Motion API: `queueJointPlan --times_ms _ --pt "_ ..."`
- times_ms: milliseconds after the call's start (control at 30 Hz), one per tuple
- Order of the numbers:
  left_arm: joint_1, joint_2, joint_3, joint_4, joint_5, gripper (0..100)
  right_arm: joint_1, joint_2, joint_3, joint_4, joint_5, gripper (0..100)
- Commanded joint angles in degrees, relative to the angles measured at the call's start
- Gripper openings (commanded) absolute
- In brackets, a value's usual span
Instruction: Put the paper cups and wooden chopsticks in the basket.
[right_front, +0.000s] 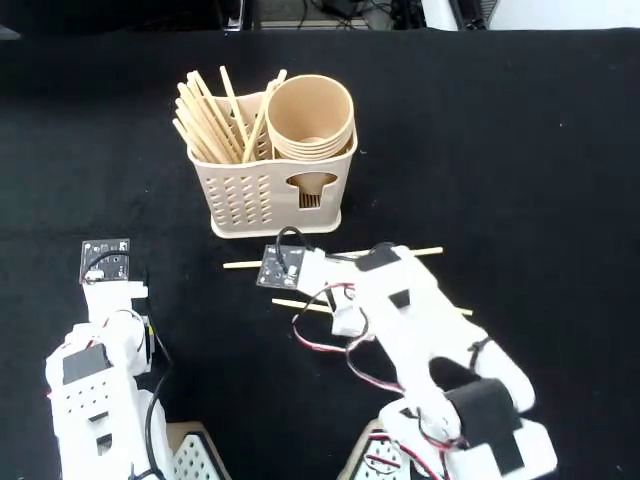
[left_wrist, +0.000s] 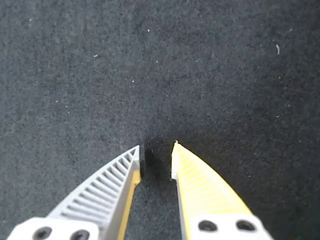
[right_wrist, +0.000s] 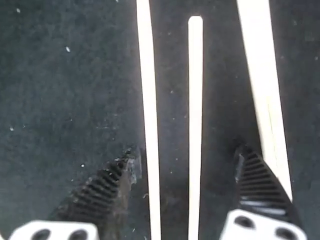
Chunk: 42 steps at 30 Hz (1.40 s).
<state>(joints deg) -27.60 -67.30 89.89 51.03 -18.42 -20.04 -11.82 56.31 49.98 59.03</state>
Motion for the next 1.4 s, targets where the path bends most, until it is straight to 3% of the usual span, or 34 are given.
queueJointPlan --times_ms 0,100,400,767,1067,1233,1367 --pt "-0.57 0.09 0.04 -1.23 -0.26 12 -0.7 2.86 -3.82 0.09 -0.7 31.4" --pt "-0.57 0.09 0.04 -1.23 -0.26 12 -0.7 3.56 -4.26 0.35 -0.62 29.1" --pt "-0.57 0.09 0.04 -1.23 -0.26 12 -0.7 3.56 -4.44 0.35 -0.79 1.1" --pt "-0.57 0.09 0.04 -1.23 -0.26 12 -0.79 1.36 -4.18 0.97 -0.79 1.1" --pt "-0.57 0.09 0.04 -1.23 -0.26 12 -1.05 -18.24 -4.18 10.55 -0.97 1.1" --pt "-0.57 0.09 0.04 -1.23 -0.26 12 -1.32 -30.29 -4.7 11.78 -6.33 1.1" --pt "-0.57 0.09 0.04 -1.23 -0.26 12 -5.8 -39.25 -4.7 12.84 -11.96 1.1"
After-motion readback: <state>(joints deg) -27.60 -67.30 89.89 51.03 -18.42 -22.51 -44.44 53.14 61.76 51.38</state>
